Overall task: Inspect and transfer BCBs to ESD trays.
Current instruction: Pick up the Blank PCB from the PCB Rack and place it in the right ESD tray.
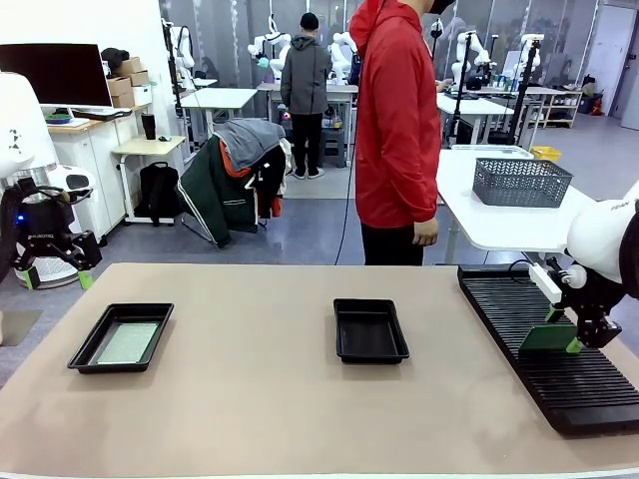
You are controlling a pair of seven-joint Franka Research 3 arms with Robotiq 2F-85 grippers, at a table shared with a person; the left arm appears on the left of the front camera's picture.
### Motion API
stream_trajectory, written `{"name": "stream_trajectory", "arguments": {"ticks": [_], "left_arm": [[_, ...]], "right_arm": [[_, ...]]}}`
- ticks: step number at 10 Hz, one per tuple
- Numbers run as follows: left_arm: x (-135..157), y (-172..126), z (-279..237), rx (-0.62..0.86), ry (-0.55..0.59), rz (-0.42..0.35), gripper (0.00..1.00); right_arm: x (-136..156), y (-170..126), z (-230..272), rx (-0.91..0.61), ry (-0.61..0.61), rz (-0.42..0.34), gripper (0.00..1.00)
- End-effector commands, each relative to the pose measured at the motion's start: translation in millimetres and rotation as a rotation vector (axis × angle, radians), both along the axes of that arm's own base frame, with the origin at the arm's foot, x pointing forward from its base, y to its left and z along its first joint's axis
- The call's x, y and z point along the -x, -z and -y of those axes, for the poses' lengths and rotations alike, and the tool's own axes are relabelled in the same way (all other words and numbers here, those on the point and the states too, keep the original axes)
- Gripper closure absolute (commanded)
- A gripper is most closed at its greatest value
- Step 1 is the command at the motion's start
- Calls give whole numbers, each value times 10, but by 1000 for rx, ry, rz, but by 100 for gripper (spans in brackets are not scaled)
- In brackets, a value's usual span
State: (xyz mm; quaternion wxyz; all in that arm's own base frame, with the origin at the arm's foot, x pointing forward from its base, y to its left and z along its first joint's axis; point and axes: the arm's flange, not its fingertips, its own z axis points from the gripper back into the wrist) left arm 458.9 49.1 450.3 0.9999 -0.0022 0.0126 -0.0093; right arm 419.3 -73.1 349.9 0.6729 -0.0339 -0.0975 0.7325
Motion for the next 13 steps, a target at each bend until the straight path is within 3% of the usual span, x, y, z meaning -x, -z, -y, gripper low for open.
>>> {"name": "stream_trajectory", "arguments": {"ticks": [1, 13], "left_arm": [[10, 4, 9, 3, -1, 4, 6], [10, 4, 9, 3, -1, 4, 6]], "right_arm": [[198, 104, -40, 6, 30, 34, 34], [152, 35, -72, 29, 43, 8, 73]]}}
